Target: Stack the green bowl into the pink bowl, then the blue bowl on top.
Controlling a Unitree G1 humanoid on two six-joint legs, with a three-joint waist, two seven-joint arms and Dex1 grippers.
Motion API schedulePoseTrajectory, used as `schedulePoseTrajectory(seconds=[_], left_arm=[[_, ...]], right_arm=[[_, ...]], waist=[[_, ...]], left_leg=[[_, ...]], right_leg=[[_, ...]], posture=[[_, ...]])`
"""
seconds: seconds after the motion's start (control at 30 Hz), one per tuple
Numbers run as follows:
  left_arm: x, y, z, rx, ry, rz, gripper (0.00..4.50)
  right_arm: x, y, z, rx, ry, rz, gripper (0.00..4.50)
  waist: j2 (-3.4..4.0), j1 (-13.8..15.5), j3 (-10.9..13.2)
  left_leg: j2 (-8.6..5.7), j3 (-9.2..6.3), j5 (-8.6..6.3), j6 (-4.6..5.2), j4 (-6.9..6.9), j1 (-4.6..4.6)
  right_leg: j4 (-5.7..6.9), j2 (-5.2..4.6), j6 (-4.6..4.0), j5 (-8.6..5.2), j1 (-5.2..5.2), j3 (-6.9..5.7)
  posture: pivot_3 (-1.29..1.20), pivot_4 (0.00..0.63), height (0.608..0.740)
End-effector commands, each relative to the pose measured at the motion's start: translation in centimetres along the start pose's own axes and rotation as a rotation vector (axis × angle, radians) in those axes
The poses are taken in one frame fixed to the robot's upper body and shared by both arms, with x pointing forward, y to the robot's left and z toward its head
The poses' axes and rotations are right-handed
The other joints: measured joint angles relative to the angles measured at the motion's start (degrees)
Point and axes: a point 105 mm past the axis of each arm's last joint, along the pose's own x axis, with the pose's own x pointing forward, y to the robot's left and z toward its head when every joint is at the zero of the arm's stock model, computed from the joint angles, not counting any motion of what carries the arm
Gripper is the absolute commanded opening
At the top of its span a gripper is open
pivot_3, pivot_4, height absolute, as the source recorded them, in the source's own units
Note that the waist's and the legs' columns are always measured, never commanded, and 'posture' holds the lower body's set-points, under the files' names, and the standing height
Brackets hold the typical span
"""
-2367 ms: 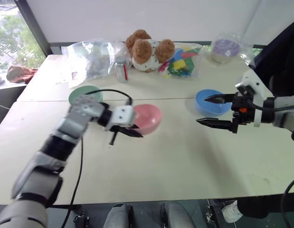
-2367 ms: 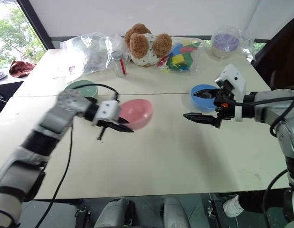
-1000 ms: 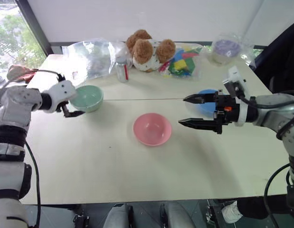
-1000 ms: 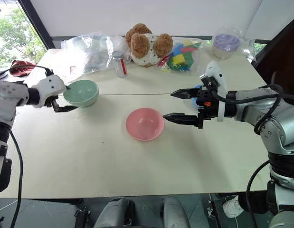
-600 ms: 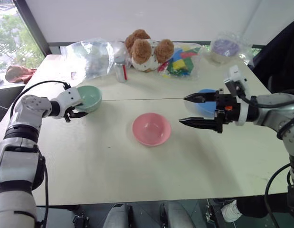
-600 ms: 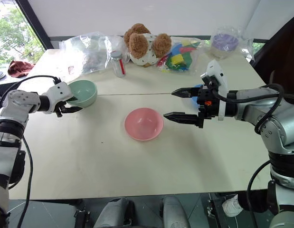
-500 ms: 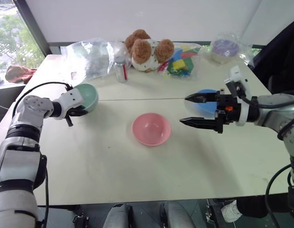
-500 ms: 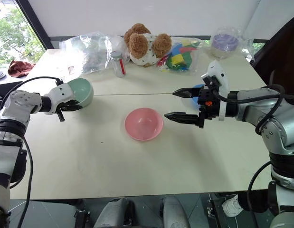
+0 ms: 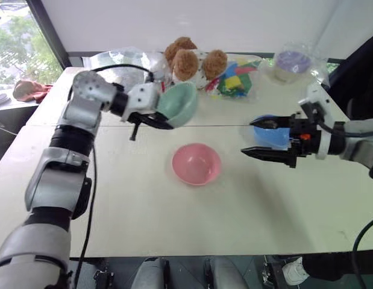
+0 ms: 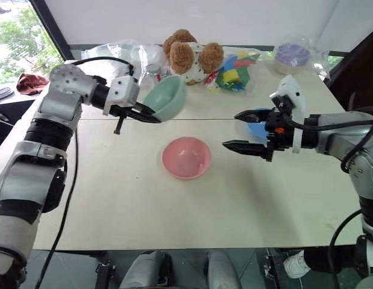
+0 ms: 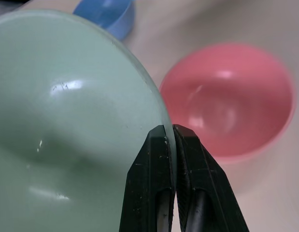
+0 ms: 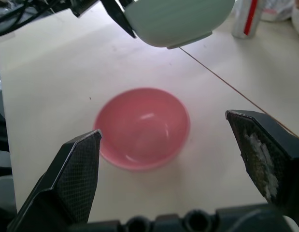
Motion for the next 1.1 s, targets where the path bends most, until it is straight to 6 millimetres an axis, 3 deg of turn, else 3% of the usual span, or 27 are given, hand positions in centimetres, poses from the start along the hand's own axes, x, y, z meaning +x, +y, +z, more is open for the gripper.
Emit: schedulePoseTrajectory(seconds=[0.03, 0.2, 0.43, 0.57, 0.77, 0.97, 1.1], left_arm=[[2.1, -1.4, 2.9, 0.069, -0.07, -0.155, 0.02], [3.4, -3.3, 3.6, 0.113, -0.056, -0.304, 0.02], [4.3, -4.0, 0.7, 0.212, 0.088, -0.377, 0.02], [3.9, -4.8, -0.6, 0.244, 0.144, -0.416, 1.34], [3.7, -4.0, -0.1, 0.226, 0.11, -0.368, 4.48], [-0.7, 0.7, 4.1, -0.033, -0.152, -0.068, 4.48], [-4.8, 1.3, 3.9, -0.229, -0.256, 0.117, 4.48]], right_arm=[[-1.7, 0.2, 0.9, -0.036, -0.01, -0.068, 4.5], [-2.4, 0.8, 0.7, -0.019, -0.009, -0.099, 4.5], [-2.8, 1.4, 0.4, -0.005, -0.012, -0.135, 4.5], [-2.7, 1.5, 0.2, -0.006, -0.004, -0.137, 4.5], [-2.4, 1.3, 0.3, -0.011, -0.006, -0.135, 4.5], [-2.0, 0.5, -0.2, -0.017, 0.007, -0.151, 4.5], [-1.3, -1.8, -1.8, -0.033, 0.089, -0.245, 4.5]], waist=[[0.0, -0.3, 0.0], [0.0, -1.5, 0.0], [0.01, -1.0, 0.0], [0.0, -1.0, 0.0], [0.0, -1.0, 0.0], [-0.03, -1.1, 0.0], [0.01, -1.8, 0.0]], left_leg=[[0.05, -0.02, 0.0, 0.0, 0.0, 0.0], [0.05, -0.01, 0.05, -0.08, 0.04, 0.14], [0.02, -0.02, 0.05, -0.07, 0.07, 0.15], [0.02, -0.03, 0.05, -0.06, 0.06, 0.1], [0.0, -0.02, 0.04, -0.06, 0.08, 0.1], [0.01, -0.07, 0.04, -0.05, 0.1, 0.07], [0.04, -0.06, 0.04, -0.04, 0.05, 0.14]], right_leg=[[0.0, 0.01, 0.0, 0.0, 0.0, 0.01], [0.11, 0.07, 0.0, 0.0, 0.0, 0.14], [0.09, 0.22, 0.0, 0.0, 0.05, 0.16], [-0.01, 0.23, 0.0, 0.0, 0.05, 0.14], [-0.02, 0.21, 0.0, 0.0, 0.06, 0.14], [-0.02, 0.24, 0.01, -0.01, 0.06, 0.07], [0.0, 0.28, 0.02, -0.01, 0.05, 0.1]], posture=[[0.0, 0.15, 0.74], [0.0, 0.15, 0.74], [0.0, 0.15, 0.74], [0.0, 0.15, 0.74], [0.0, 0.15, 0.74], [0.0, 0.15, 0.74], [0.0, 0.15, 0.74]])
